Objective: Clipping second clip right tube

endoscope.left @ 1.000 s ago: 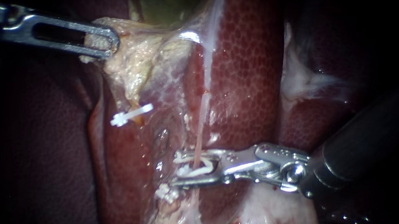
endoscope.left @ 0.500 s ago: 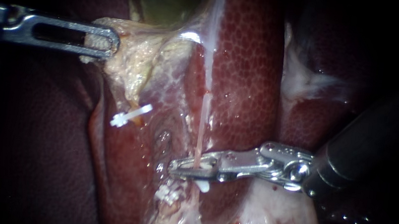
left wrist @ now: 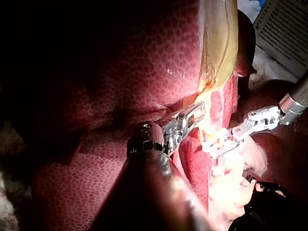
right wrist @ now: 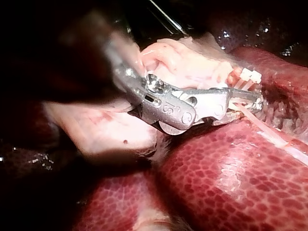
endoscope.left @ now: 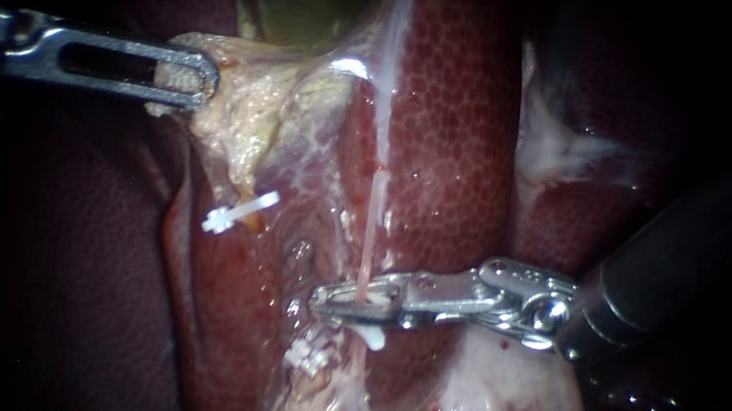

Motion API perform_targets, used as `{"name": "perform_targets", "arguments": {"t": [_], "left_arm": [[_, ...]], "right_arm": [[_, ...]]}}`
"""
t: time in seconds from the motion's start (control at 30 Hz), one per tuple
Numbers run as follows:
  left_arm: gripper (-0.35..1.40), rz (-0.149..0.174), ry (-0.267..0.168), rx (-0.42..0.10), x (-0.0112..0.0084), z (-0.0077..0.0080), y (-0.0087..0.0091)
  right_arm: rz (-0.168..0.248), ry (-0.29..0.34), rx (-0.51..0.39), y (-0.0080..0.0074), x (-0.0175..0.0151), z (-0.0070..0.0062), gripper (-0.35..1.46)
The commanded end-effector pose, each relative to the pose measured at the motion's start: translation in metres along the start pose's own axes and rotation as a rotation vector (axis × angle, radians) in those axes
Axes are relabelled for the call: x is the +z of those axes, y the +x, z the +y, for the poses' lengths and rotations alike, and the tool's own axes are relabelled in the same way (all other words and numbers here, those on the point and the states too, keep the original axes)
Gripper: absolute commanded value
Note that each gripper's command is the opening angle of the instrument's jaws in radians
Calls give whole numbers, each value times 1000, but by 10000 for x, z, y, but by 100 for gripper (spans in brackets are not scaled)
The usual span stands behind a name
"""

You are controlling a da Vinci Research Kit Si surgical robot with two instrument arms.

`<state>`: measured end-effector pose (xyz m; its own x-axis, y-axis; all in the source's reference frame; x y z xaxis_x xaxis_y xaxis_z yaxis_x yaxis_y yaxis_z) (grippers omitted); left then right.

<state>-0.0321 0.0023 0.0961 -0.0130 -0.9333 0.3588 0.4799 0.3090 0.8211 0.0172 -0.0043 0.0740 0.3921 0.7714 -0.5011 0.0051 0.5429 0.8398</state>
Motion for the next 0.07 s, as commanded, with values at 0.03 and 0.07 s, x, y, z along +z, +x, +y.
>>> {"name": "perform_targets", "arguments": {"t": [0.03, 0.07], "left_arm": [[-35, 1, 1, 0, 0, 0, 0], [-35, 1, 1, 0, 0, 0, 1]], "right_arm": [[-1, 3, -2, -1, -1, 0, -35], [-2, 3, -2, -1, -1, 0, -35]]}}
